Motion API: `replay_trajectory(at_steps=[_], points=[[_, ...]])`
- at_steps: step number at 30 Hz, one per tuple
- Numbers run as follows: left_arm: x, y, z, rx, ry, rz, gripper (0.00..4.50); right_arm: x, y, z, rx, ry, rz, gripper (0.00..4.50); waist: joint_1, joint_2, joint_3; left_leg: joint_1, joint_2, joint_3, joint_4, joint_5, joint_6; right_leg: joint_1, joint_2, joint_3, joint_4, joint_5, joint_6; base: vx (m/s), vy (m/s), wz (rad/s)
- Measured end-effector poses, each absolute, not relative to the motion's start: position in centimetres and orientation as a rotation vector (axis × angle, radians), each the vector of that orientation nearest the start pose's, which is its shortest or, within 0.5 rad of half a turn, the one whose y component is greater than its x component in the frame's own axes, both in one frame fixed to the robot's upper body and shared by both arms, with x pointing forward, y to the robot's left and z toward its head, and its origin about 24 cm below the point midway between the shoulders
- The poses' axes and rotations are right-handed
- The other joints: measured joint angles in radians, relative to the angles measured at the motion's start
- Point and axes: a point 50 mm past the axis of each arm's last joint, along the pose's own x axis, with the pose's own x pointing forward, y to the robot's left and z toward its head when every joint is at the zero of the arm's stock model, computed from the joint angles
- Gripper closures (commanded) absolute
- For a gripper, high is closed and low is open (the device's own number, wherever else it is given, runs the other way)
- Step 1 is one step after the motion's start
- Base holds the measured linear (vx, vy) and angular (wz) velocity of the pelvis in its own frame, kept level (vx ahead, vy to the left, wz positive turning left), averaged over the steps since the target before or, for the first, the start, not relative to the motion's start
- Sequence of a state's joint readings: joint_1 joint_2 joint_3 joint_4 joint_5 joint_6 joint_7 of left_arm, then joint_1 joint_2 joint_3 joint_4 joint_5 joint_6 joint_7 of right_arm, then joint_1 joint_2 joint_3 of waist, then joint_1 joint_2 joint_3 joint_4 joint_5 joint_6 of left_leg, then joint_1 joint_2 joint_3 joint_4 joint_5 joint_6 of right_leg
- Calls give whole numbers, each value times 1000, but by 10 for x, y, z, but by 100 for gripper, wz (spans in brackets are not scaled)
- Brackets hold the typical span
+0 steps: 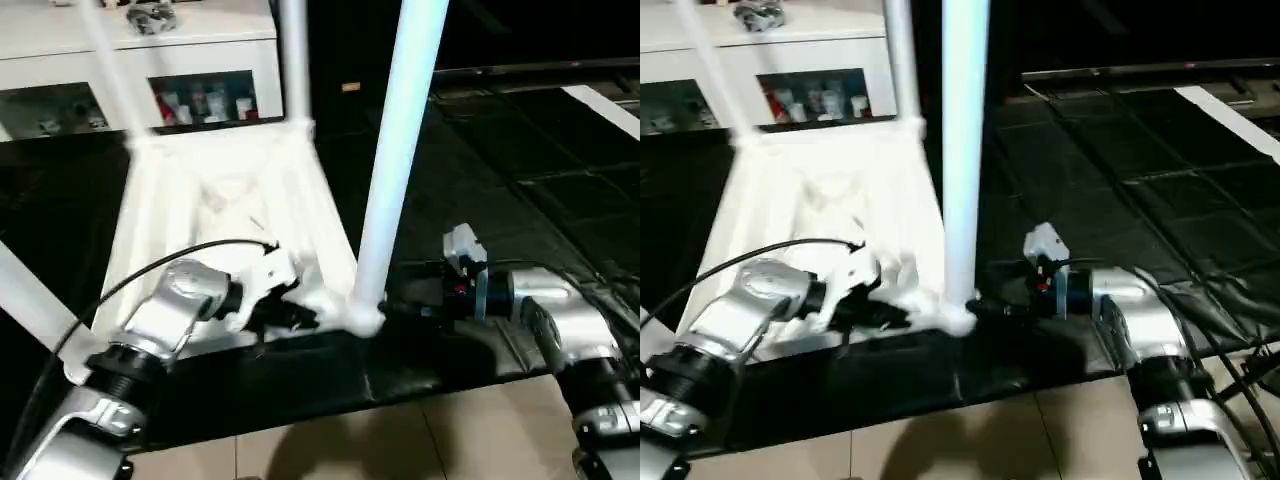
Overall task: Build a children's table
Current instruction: Rotate leg to tighten
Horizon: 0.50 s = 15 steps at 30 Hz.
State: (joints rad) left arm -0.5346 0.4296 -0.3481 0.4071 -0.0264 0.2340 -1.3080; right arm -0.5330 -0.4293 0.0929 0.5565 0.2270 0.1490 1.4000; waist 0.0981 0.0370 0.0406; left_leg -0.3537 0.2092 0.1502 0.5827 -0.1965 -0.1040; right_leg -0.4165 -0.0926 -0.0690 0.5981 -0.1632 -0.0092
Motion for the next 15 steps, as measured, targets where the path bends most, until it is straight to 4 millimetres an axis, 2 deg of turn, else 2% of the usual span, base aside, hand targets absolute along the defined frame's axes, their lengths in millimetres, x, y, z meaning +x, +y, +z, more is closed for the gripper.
replay_trajectory(at_steps=[9,10,12,15], points=[[291,132,56,437,521,-1542,450,304,-165,67,-93,339,1499,28,5,-2,1,-2,0,0,4,-1,-2,1,0,1,4,0,0,0,0,0],[290,131,56,439,521,-1547,450,304,-164,65,-90,345,1509,45,5,-2,1,-2,0,0,4,-1,-2,0,0,1,4,0,0,0,0,0],[290,131,56,442,521,-1556,450,302,-161,62,-87,358,1530,45,5,-2,1,-2,0,0,4,-1,-2,0,0,1,4,0,0,0,0,0],[289,130,57,448,515,-1560,450,302,-159,61,-89,367,1544,84,8,-2,1,-3,0,0,4,-1,-2,0,0,1,4,0,0,0,0,0]])
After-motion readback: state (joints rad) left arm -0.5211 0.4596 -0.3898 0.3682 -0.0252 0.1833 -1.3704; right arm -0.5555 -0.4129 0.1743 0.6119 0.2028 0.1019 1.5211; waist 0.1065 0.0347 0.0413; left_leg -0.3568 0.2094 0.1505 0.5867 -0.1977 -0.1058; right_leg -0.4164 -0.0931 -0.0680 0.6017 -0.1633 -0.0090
